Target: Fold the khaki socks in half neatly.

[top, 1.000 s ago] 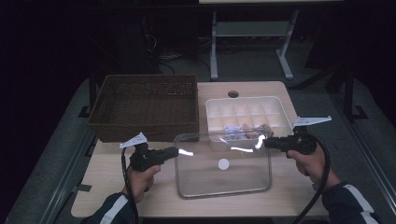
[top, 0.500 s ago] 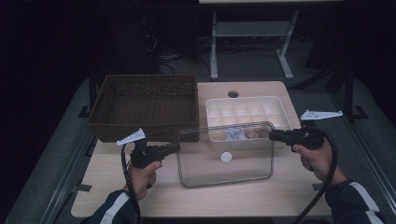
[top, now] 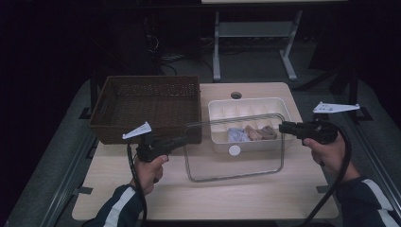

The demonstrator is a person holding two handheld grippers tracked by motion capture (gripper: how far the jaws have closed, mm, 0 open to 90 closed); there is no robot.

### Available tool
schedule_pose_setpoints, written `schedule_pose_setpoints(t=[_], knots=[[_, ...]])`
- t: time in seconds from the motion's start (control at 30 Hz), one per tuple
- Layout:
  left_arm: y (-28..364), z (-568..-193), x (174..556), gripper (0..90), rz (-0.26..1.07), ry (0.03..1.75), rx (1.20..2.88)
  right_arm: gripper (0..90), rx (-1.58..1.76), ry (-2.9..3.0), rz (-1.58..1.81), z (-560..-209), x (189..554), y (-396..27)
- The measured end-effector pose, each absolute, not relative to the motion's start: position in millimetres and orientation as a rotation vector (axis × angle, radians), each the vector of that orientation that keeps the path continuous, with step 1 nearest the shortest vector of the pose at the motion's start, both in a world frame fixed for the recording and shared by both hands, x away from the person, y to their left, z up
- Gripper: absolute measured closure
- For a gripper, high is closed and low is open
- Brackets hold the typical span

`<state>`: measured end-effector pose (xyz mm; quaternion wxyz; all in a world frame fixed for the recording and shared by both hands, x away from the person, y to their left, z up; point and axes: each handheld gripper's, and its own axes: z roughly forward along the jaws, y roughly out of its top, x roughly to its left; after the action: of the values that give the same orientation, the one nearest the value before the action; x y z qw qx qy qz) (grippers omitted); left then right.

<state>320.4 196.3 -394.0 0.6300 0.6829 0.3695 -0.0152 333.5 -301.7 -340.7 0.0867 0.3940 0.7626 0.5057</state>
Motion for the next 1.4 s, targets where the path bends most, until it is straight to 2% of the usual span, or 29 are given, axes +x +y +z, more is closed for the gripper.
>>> schedule_pose_setpoints(t=[0.4, 0.7, 1.03, 1.4], knots=[[167, -356, 350, 81.6, 0.018, 0.807, 1.564, 74.2, 1.157, 2.175, 1.460, -298, 343, -320], [144, -327, 383, 81.4, 0.045, 0.816, 1.561, 73.1, 1.200, 2.109, 1.438, -271, 369, -337], [121, -326, 419, 80.6, 0.005, 0.885, 1.616, 72.0, 1.317, 2.086, 1.379, -275, 400, -352], [107, -333, 434, 80.0, -0.007, 0.918, 1.659, 70.6, 1.402, 2.083, 1.349, -293, 417, -363]])
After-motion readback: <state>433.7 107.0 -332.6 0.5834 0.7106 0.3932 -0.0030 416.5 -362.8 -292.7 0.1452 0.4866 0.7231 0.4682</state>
